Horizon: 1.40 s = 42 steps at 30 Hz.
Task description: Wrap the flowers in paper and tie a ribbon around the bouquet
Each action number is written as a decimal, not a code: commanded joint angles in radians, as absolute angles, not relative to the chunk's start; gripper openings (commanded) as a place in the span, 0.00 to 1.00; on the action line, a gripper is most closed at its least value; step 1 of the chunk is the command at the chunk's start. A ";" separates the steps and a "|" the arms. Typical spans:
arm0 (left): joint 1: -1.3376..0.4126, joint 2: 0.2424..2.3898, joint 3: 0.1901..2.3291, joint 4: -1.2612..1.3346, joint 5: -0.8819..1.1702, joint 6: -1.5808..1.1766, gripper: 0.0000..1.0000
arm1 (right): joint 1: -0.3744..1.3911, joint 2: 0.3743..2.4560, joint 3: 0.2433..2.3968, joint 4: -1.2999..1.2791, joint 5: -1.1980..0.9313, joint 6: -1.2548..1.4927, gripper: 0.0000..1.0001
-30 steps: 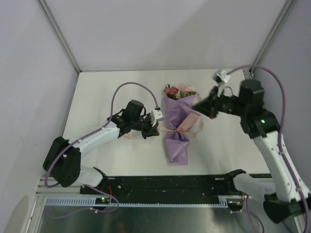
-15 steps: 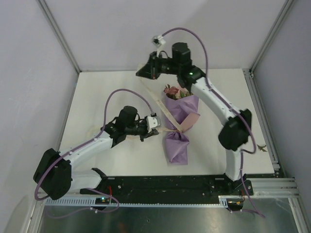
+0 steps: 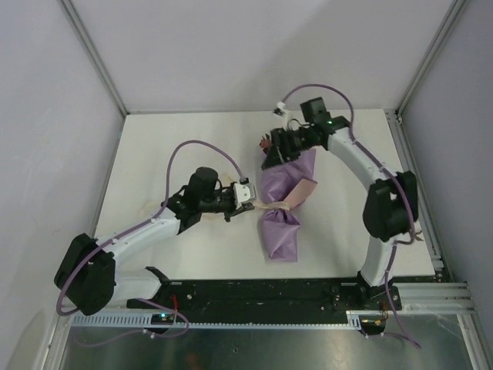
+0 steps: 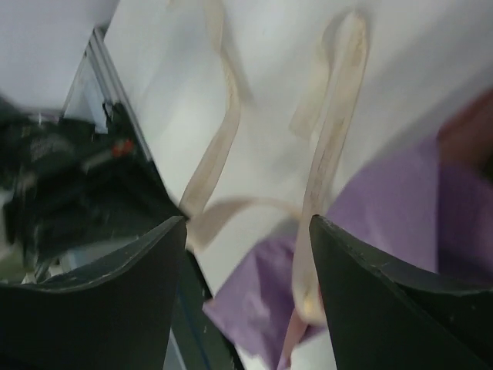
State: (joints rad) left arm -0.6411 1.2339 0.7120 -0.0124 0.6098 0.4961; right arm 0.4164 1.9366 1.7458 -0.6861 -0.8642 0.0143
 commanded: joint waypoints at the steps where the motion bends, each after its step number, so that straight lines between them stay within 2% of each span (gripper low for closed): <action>1: -0.644 1.262 0.717 0.061 0.633 0.483 0.00 | 0.441 1.753 1.592 -0.857 -0.975 -0.188 0.71; 5: -0.641 1.285 0.728 0.065 0.636 0.485 0.00 | 0.498 1.728 1.477 -0.811 -0.949 -0.187 0.71; 13: -0.640 1.300 0.735 0.067 0.637 0.483 0.00 | 0.555 1.795 1.450 -0.697 -0.912 -0.135 0.71; 19: -0.641 1.297 0.734 0.067 0.636 0.481 0.00 | 0.568 1.828 1.434 -0.644 -0.893 -0.108 0.63; 24: -0.641 1.302 0.738 0.070 0.636 0.477 0.00 | 0.565 1.851 1.430 -0.598 -0.905 -0.074 0.50; 27: -0.640 1.305 0.742 0.070 0.631 0.473 0.00 | 0.566 1.853 1.429 -0.599 -0.924 -0.078 0.27; 29: -0.640 1.304 0.745 0.067 0.606 0.470 0.06 | 0.563 1.847 1.427 -0.612 -0.930 -0.097 0.10; 30: -0.637 1.302 0.750 0.041 0.582 0.468 0.15 | 0.561 1.844 1.426 -0.618 -0.927 -0.107 0.05; 33: -0.556 1.299 0.809 -0.111 0.543 0.465 0.41 | 0.549 1.834 1.422 -0.648 -0.911 -0.136 0.01; 35: -0.465 1.316 0.853 -0.209 0.520 0.450 0.52 | 0.544 1.833 1.420 -0.668 -0.896 -0.151 0.00; 37: -0.382 1.349 0.898 -0.281 0.478 0.412 0.57 | 0.541 1.833 1.415 -0.680 -0.886 -0.157 0.00; 42: -0.300 1.500 1.013 -0.362 0.366 0.150 0.61 | 0.538 1.836 1.400 -0.670 -0.878 -0.150 0.00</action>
State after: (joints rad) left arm -0.3332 1.4006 0.9302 -0.2512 0.4694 0.3702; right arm 0.5446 1.8435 1.4124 -0.6670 -0.8879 -0.1329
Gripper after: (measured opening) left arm 0.593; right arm 0.010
